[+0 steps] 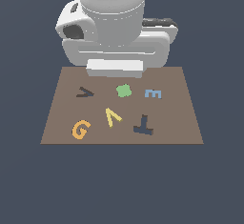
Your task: Insert a designated object into the corresponding slot on a board.
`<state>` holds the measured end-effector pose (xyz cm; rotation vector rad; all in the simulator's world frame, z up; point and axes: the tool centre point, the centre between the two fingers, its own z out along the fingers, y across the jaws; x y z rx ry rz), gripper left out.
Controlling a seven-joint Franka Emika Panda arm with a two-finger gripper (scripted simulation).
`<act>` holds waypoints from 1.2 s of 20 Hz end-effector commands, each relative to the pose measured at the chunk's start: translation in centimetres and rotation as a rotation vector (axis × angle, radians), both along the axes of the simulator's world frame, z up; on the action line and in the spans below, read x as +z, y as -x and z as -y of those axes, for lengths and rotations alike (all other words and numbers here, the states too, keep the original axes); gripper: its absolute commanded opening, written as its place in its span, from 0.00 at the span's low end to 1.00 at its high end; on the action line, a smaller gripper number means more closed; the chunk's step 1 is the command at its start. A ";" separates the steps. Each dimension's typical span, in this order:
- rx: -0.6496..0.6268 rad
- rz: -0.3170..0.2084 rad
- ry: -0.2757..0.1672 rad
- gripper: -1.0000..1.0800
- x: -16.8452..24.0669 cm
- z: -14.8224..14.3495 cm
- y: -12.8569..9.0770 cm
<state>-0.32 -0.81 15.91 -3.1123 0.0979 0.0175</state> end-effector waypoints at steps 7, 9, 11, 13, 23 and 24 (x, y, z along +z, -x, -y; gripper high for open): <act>0.023 0.001 0.001 0.96 -0.4 0.2 -0.2; 0.041 0.001 0.001 0.96 -0.7 0.3 -0.3; 0.064 0.002 0.002 0.96 -1.1 0.5 -0.6; 0.093 0.003 0.003 0.96 -1.6 0.7 -0.8; 0.327 0.009 0.010 0.96 -5.5 1.9 -3.2; 0.356 0.010 0.011 0.96 -6.0 2.0 -3.5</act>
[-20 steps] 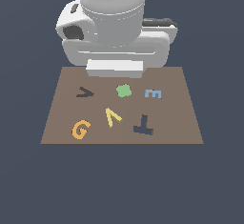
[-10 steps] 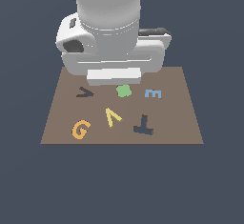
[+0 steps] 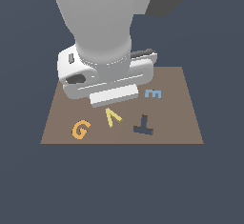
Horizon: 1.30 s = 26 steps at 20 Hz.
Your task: Insert a designated object into the corresponding slot on a board.
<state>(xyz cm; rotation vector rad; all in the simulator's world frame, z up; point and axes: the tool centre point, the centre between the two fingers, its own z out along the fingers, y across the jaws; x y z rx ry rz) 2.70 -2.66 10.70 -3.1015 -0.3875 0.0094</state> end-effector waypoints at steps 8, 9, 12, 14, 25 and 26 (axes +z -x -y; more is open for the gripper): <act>0.237 0.007 0.008 0.96 -3.9 0.7 -2.7; 0.255 0.008 0.009 0.96 -4.2 0.7 -2.9; 0.301 0.009 0.011 0.96 -4.9 0.7 -3.5; 0.324 0.010 0.012 0.96 -5.3 0.7 -3.7; 0.352 0.010 0.013 0.96 -5.7 0.7 -4.1; 0.352 0.010 0.013 0.96 -5.8 0.7 -4.1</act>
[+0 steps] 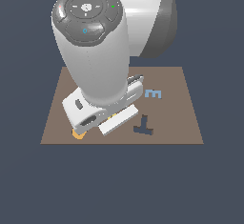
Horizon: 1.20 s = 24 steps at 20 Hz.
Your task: Insert a designated object into the corresponding slot on a board.
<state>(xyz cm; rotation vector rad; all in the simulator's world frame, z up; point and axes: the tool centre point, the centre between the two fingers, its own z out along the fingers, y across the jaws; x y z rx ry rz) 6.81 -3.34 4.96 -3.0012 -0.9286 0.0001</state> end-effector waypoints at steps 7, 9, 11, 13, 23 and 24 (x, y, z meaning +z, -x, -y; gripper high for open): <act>-0.001 0.000 0.000 0.96 -1.8 0.0 0.0; -0.001 0.000 0.000 0.96 -2.0 0.0 0.0; -0.001 0.000 0.000 0.00 -2.0 0.0 0.0; -0.001 0.000 0.000 0.00 -2.0 0.0 0.0; -0.001 0.000 0.000 0.00 -1.5 0.0 0.0; -0.001 0.000 0.000 0.00 -1.5 0.0 0.0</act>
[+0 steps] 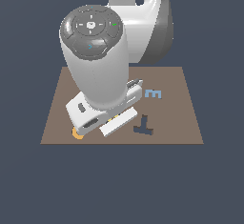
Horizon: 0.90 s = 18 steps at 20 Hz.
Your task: Insert a designated object into the corresponding slot on a board.
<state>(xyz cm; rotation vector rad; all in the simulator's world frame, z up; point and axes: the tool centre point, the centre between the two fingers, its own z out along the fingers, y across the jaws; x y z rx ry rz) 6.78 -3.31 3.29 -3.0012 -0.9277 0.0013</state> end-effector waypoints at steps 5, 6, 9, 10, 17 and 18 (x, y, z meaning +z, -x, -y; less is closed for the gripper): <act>-0.014 0.000 0.000 0.00 0.0 0.1 0.0; -0.021 0.000 0.000 0.00 0.0 0.2 -0.1; -0.053 0.000 0.000 0.00 0.0 0.4 -0.2; -0.068 0.000 0.000 0.00 0.0 0.5 -0.2; -0.213 0.001 0.000 0.00 0.1 1.4 -0.6; -0.240 0.001 0.000 0.00 0.1 1.6 -0.6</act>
